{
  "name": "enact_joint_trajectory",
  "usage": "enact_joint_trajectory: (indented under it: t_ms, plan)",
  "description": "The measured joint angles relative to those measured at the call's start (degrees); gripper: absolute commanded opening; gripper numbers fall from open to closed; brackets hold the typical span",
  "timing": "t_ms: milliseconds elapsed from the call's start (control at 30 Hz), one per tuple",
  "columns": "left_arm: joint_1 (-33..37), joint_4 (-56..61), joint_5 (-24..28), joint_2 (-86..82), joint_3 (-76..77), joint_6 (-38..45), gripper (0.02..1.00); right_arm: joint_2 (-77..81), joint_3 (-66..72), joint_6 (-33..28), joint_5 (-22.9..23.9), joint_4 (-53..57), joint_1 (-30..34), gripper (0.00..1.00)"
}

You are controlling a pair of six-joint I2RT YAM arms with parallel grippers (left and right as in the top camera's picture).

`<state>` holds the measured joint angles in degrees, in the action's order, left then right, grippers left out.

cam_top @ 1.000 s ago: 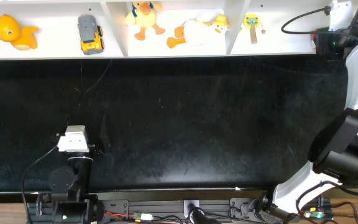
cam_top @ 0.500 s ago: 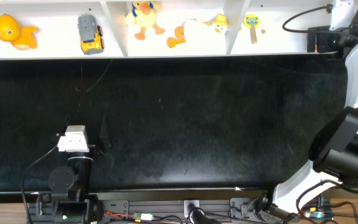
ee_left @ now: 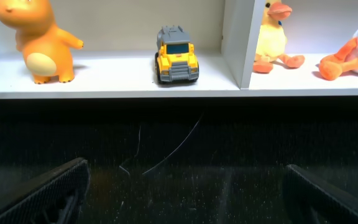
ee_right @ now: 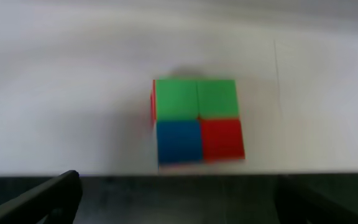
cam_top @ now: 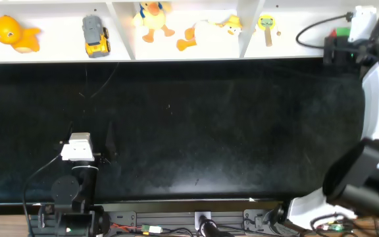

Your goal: Store Toys

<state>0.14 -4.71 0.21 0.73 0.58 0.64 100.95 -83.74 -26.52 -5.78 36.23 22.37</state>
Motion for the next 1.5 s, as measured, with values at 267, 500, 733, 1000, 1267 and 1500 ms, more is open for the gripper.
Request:
enact_joint_trajectory:
  t_ms: [267,500,733,1000,1267,1500]
  plan:
    - [0.0,0.0,-0.02,0.0,0.0,0.0,0.998,-16.87,21.86,6.47,2.45,-6.51,-0.81,0.998]
    - [0.0,0.0,-0.02,0.0,0.0,0.0,0.998,-28.13,35.43,16.39,12.2,-13.66,-15.39,0.996]
    - [0.0,0.0,-0.02,0.0,0.0,0.0,0.998,-42.62,52.57,25.77,23.76,-24.04,-29.24,0.998]
    - [0.0,0.0,-0.02,0.0,0.0,0.0,0.998,-61.92,71.06,30.1,23.85,-35.17,-28.79,0.996]
    - [0.0,0.0,-0.02,0.0,0.0,0.0,0.998,-78.84,82.49,34.51,23.34,-42.66,-28.24,0.993]
    - [0.0,0.0,-0.02,0.0,0.0,0.0,0.998,-89.66,82.71,36.02,20.98,-33.05,-25.81,0.996]
